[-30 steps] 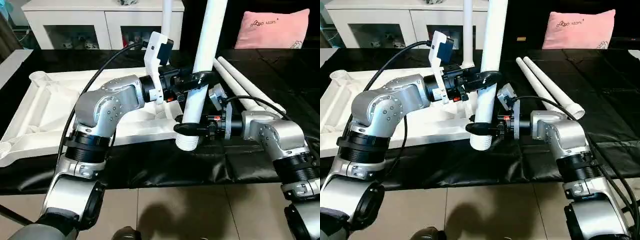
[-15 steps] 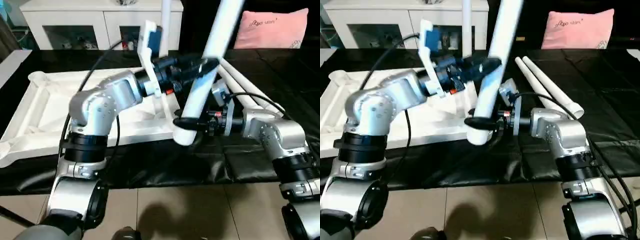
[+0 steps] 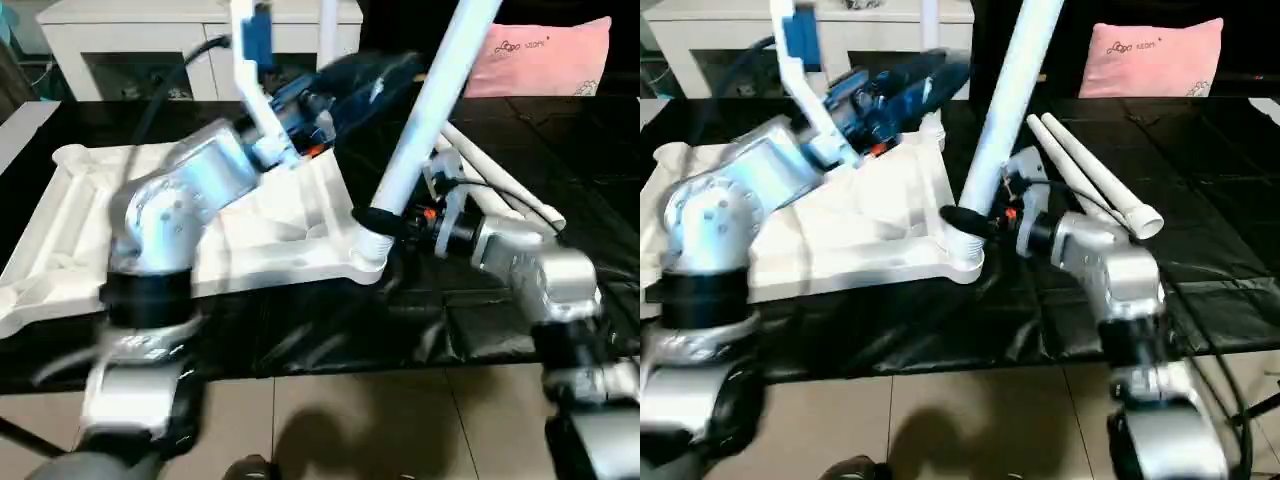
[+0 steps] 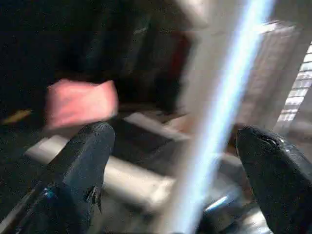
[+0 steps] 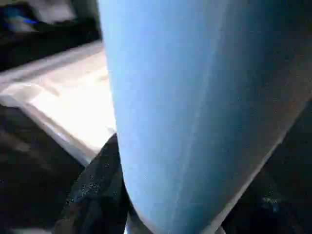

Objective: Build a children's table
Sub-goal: Insert table leg to table base

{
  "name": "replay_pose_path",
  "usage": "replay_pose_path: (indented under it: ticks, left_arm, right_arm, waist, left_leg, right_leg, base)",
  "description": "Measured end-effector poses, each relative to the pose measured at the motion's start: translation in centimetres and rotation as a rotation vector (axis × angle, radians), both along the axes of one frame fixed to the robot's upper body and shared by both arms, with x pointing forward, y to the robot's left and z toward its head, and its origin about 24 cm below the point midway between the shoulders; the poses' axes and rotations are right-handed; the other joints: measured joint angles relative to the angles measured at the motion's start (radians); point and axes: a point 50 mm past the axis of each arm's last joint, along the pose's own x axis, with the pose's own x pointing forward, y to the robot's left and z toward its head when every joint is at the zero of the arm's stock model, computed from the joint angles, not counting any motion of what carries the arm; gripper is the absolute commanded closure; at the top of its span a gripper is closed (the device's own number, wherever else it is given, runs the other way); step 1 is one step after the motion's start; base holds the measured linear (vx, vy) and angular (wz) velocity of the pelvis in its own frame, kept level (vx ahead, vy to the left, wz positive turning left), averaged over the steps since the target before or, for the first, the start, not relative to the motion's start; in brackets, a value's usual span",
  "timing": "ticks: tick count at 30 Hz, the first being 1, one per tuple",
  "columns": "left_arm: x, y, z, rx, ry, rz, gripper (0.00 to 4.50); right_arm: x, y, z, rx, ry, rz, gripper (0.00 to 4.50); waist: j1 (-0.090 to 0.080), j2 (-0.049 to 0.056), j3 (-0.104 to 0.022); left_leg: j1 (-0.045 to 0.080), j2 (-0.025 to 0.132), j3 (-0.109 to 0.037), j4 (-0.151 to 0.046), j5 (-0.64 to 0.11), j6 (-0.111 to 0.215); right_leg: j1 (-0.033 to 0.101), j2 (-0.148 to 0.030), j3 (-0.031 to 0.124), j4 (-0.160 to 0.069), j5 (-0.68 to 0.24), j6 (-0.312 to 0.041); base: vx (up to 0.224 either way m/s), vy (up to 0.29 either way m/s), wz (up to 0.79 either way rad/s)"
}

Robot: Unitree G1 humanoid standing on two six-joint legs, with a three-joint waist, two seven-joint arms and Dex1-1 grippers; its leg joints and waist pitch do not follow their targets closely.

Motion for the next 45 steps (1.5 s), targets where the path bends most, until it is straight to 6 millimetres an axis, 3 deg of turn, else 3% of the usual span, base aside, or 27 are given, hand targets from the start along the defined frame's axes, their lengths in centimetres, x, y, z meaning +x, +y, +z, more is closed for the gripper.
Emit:
replay_pose_path:
  ticks: [3,7,15,20,28,35,40,45]
  left_arm:
    - [0.3,2.3,-3.4,0.177,0.057,0.214,0.00]
    - [0.2,4.3,-6.2,0.361,0.073,0.388,0.00]
    - [-2.6,6.9,-11.5,0.380,0.148,0.587,0.00]
    - [-3.8,7.4,-11.3,0.357,0.088,0.692,0.00]
    - [-6.5,8.0,-13.7,0.405,0.185,0.749,0.00]
    - [-7.3,8.2,-13.3,0.417,0.156,0.785,0.00]
    - [-7.4,8.0,-13.5,0.417,0.166,0.786,0.00]
    - [-7.3,7.8,-13.4,0.422,0.157,0.781,0.00]
  right_arm:
    - [-0.8,-0.5,-0.7,-0.035,-0.034,-0.103,2.56]
    - [-1.5,-1.0,-0.8,-0.036,-0.085,-0.237,2.56]
    - [-4.3,-1.7,-3.2,-0.043,-0.070,-0.502,2.56]
    - [-5.2,-1.8,-2.7,-0.025,-0.096,-0.551,2.56]
    - [-5.9,-2.4,-4.0,-0.105,0.012,-0.687,2.56]
    - [-6.0,-1.8,-3.9,-0.155,0.054,-0.734,2.56]
    - [-6.5,-0.7,-2.3,-0.023,0.001,-0.623,2.56]
    - [-6.7,-2.0,-1.5,-0.057,-0.059,-0.683,2.56]
  waist:
    - [-0.006,0.001,0.000]
    - [-0.009,0.002,0.000]
    - [-0.009,0.004,-0.001]
    - [-0.012,-0.003,-0.002]
    - [-0.015,-0.037,-0.008]
    - [-0.013,-0.039,-0.008]
    - [-0.013,-0.036,-0.008]
    - [-0.012,-0.037,-0.009]
  left_leg:
    - [0.000,0.000,0.000,0.000,0.000,0.000]
    - [0.001,0.000,-0.001,-0.001,0.000,0.000]
    - [0.003,-0.001,0.000,-0.008,0.000,-0.001]
    - [0.005,-0.001,0.000,-0.011,0.000,-0.002]
    - [0.006,-0.001,0.000,-0.015,0.002,-0.004]
    - [0.005,-0.002,0.001,-0.015,0.002,-0.003]
    - [0.005,-0.004,0.001,-0.016,0.001,-0.003]
    - [0.005,-0.005,0.002,-0.016,0.001,-0.003]
  right_leg:
    - [-0.001,0.000,0.000,-0.001,0.000,0.000]
    - [0.001,0.000,0.000,-0.001,0.000,0.000]
    - [0.001,0.001,0.001,-0.004,-0.001,0.001]
    - [0.001,0.001,0.002,-0.005,-0.004,0.008]
    - [-0.001,0.002,0.003,-0.007,-0.006,0.010]
    - [0.001,0.003,0.006,-0.015,-0.003,0.015]
    - [0.001,0.004,0.011,-0.018,0.002,0.022]
    - [0.000,0.004,0.014,-0.018,0.002,0.023]
  base:
    - [0.000,0.000,0.00]
    - [0.000,0.000,0.00]
    - [0.000,0.000,0.00]
    - [0.000,0.000,0.00]
    - [0.000,0.000,0.00]
    - [0.000,0.000,0.00]
    - [0.000,0.000,0.00]
    - [0.000,0.000,0.00]
